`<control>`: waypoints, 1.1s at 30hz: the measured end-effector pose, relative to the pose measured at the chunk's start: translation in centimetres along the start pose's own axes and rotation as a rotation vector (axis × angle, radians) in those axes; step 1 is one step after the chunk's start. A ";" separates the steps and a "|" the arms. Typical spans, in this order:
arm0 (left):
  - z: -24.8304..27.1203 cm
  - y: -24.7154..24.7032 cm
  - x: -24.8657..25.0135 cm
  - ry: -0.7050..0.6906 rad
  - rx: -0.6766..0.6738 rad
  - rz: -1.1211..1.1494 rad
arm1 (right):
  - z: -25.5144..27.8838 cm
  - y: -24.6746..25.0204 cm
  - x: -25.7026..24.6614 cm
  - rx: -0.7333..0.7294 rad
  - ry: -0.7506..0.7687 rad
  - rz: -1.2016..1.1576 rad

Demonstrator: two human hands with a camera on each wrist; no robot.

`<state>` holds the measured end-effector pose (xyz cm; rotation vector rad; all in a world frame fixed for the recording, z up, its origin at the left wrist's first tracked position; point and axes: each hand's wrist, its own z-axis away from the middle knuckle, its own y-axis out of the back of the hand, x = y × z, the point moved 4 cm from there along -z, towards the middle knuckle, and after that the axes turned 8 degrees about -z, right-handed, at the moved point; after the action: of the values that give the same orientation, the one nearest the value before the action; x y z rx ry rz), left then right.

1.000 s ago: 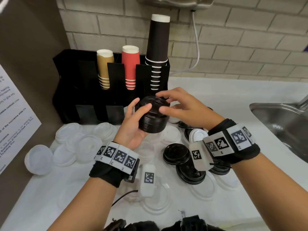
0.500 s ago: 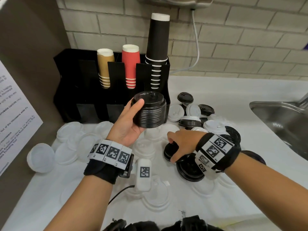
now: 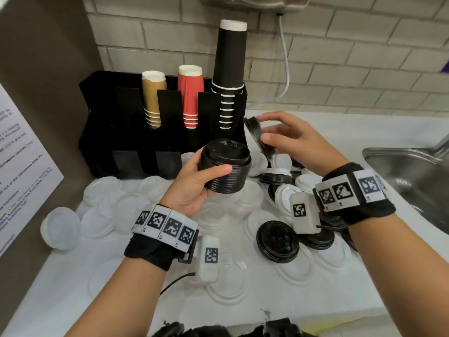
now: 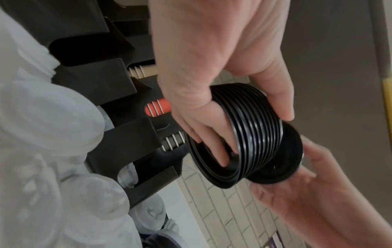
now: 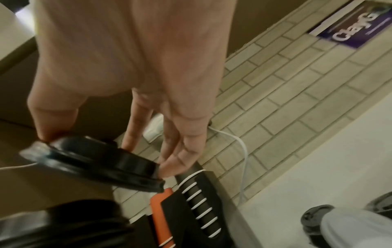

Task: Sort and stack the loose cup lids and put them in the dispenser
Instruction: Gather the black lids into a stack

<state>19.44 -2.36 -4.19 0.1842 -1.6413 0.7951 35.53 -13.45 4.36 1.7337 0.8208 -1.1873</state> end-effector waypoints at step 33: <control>-0.2 -0.5 -0.1 0.024 -0.044 -0.052 | -1.2 -3.4 0.5 -0.291 0.031 0.221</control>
<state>19.87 -2.62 -4.08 0.1851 -1.6235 0.7190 33.22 -10.92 3.13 1.5603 0.7571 -0.8505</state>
